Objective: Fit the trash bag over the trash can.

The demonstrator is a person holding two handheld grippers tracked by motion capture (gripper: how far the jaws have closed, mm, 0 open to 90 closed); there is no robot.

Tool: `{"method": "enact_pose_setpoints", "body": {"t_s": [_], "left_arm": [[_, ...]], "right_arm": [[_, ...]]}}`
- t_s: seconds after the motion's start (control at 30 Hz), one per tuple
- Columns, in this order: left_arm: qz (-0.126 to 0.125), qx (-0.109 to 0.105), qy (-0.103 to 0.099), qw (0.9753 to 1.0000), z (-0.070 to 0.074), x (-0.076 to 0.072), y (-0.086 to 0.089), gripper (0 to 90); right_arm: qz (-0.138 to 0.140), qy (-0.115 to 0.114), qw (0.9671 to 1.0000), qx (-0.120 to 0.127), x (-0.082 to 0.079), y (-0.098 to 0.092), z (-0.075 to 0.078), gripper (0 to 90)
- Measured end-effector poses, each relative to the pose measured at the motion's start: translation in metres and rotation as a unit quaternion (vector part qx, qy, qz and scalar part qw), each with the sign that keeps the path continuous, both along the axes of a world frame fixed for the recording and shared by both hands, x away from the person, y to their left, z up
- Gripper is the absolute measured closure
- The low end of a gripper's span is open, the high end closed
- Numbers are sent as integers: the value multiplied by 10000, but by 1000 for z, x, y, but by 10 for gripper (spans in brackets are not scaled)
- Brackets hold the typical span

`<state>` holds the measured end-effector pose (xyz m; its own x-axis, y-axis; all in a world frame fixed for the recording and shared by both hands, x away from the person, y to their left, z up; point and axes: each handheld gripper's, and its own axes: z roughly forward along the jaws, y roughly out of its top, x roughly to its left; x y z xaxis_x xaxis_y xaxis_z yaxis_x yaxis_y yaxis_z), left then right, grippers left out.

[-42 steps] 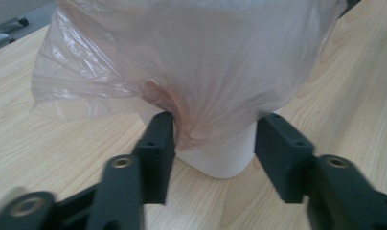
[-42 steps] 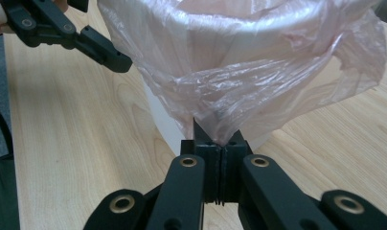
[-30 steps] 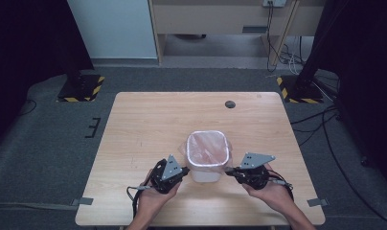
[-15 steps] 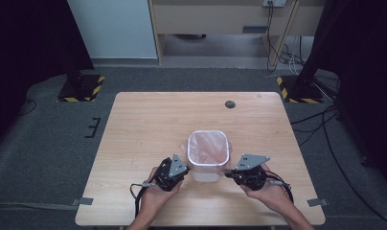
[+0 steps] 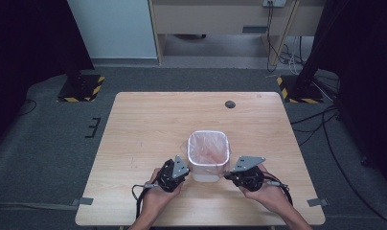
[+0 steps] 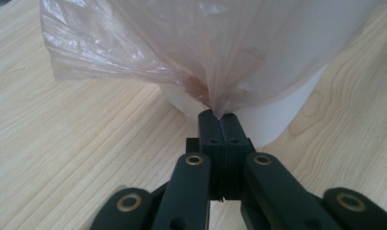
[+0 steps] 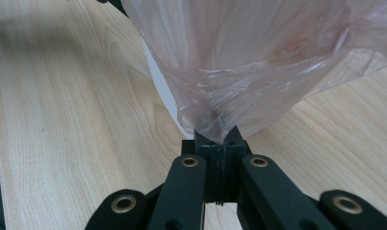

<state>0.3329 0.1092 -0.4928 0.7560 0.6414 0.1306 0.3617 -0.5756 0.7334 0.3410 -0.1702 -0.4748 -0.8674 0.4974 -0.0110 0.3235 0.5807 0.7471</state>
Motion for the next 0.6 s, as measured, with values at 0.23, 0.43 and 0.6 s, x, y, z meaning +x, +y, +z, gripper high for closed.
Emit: {"method": "enact_pose_setpoints", "body": {"t_s": [0.23,0.43,0.6], "left_arm": [[46,-228,-41,9997,3,-10,10,557],[72,-631,-124,9979,14,-18,14,417],[63,-775,-196,9968,20,-22,14,449]], "right_arm": [[22,39,9999,130,-4,-17,9,453],[-14,-33,9979,652,-6,-47,30,363],[92,-197,9948,993,1,-47,57,404]]}}
